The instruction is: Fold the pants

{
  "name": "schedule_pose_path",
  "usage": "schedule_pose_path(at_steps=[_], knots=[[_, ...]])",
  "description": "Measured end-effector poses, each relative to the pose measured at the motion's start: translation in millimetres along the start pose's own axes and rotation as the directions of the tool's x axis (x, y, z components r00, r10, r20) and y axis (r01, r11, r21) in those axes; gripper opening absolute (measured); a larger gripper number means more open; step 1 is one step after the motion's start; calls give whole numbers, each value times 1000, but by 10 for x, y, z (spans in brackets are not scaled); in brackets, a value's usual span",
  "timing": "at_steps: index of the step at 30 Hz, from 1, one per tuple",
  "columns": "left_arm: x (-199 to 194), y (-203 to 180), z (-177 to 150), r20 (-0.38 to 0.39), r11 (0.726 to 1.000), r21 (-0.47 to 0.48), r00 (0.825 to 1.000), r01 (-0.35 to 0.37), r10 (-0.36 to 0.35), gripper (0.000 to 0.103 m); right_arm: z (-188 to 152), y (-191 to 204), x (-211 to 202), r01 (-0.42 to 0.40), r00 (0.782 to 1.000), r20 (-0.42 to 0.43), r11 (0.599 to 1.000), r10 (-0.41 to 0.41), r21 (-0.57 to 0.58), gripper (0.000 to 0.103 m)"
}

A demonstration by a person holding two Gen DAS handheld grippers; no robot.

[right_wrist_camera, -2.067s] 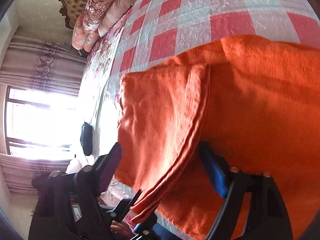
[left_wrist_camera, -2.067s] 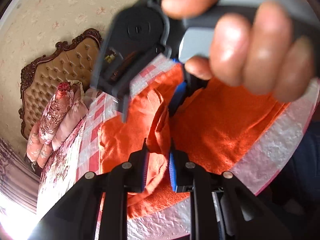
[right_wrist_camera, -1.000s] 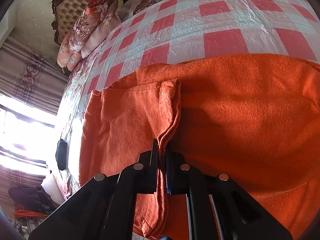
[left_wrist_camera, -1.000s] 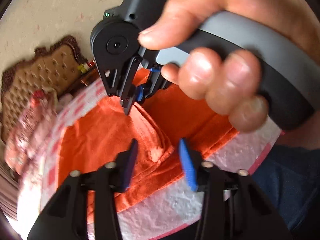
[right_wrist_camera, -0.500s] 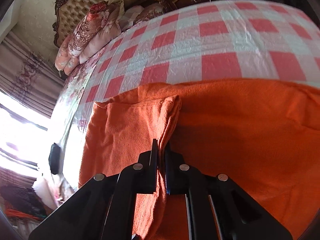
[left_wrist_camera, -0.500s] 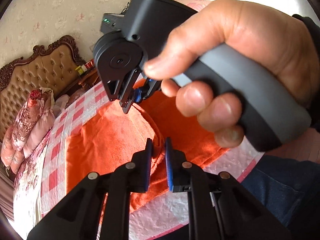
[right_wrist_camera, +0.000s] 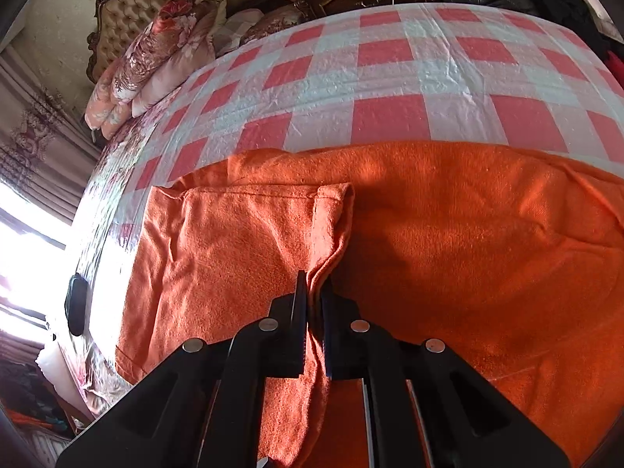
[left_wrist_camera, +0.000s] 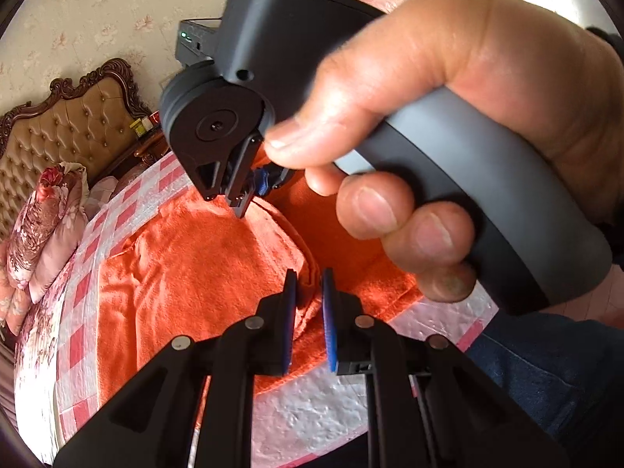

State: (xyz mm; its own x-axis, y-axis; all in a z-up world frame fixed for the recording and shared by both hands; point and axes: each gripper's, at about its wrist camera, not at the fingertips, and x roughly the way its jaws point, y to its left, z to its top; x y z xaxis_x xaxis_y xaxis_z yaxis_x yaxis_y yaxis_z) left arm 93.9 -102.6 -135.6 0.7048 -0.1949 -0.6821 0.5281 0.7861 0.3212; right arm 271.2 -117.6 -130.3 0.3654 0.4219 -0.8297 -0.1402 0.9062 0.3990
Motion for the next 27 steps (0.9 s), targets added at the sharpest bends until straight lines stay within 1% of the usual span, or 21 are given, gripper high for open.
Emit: schedule_pose_path(at_steps=[5, 8, 13, 18, 22, 25, 27], knots=[[43, 16, -3, -12, 1000, -20, 1000, 12, -12, 13, -10, 46, -19, 30, 1000, 7, 999, -30, -29, 7], [39, 18, -8, -9, 1000, -21, 1000, 6, -6, 13, -10, 88, -28, 49, 999, 13, 998, -49, -50, 7], [21, -21, 6, -10, 1000, -20, 1000, 3, -3, 13, -15, 118, -58, 54, 998, 22, 997, -53, -58, 7], [13, -5, 40, 2, 1000, -28, 1000, -6, 6, 13, -5, 164, -123, 65, 997, 49, 995, -61, -79, 7], [61, -28, 31, -15, 1000, -30, 1000, 2, -3, 13, -8, 164, -90, 74, 996, 47, 994, -71, -85, 7], [85, -21, 22, -30, 999, -48, 999, 24, -26, 17, -28, 138, -40, 80, 996, 38, 993, -77, -82, 7], [69, 37, 23, -28, 994, -92, 998, 61, -64, 24, -37, 152, -38, 88, 996, 40, 992, -84, -87, 7]])
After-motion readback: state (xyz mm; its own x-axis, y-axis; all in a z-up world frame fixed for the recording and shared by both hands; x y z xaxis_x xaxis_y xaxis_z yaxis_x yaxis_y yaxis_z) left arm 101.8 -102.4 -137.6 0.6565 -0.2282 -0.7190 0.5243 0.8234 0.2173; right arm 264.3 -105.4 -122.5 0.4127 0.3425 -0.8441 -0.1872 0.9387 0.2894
